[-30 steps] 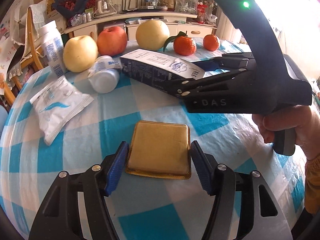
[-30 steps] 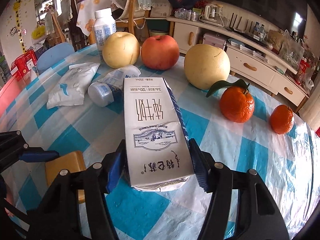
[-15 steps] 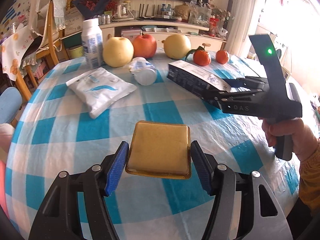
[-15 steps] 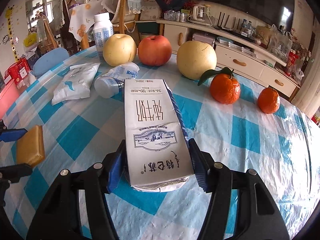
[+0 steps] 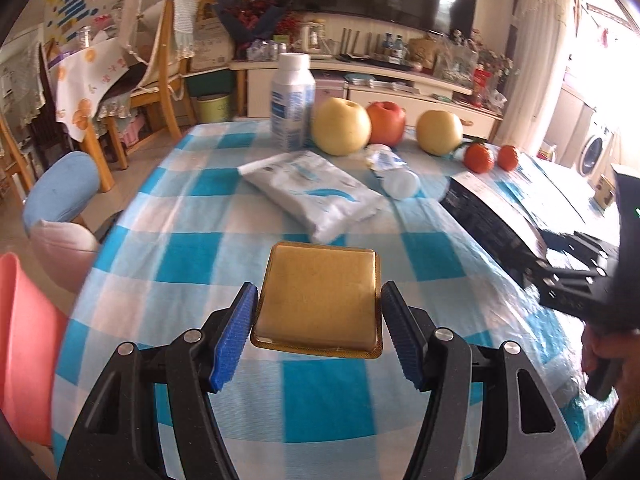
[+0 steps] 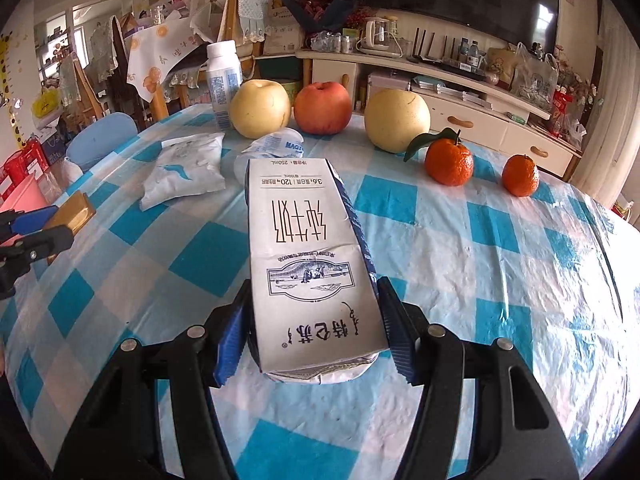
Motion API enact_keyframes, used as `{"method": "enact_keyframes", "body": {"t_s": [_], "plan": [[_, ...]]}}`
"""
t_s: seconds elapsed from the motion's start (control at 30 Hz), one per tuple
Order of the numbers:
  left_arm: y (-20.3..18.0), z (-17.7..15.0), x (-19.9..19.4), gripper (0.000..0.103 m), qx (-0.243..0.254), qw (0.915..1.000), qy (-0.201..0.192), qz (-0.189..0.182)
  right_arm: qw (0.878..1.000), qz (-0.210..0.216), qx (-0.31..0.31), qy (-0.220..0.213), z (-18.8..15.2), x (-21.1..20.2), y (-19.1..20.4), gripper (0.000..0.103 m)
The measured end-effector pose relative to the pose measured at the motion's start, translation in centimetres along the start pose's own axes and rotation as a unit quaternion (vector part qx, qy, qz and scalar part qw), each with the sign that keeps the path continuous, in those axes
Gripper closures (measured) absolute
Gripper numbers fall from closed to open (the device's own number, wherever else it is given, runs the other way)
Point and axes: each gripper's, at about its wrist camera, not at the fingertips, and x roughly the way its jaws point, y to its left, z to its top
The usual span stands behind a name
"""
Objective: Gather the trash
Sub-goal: 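Lift and carry the carton and gold packet over the pink bucket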
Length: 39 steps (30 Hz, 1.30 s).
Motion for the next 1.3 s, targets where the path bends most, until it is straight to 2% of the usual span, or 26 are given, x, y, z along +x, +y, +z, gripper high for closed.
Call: {"method": "enact_keyframes", "body": {"t_s": [0.3,0.47,0.77,1.3], "plan": [[5.4,0.6,-1.4,0.039,-0.042,0.9976,-0.017,0.052,1.000,0.024,0.008,-0.005,-1.0,-2.1,4.4,0.042],[7.4,0.9,-2.2,0.039,-0.057,0.9958,-0.022,0.068,0.999,0.035,-0.002,-0.001,-1.2,-2.8,7.1,0.042],[10.6,1.2,-3.5,0.039,-0.077,0.9922,-0.033,0.092,0.998,0.054,-0.036,0.001,-0.9,-3.7,11.9,0.042],[16.7,1.1,-6.4,0.038,-0.105,0.9791,-0.059,0.164,0.991,0.088,-0.104,-0.006,1.0,-4.1,20.4,0.042]]}}
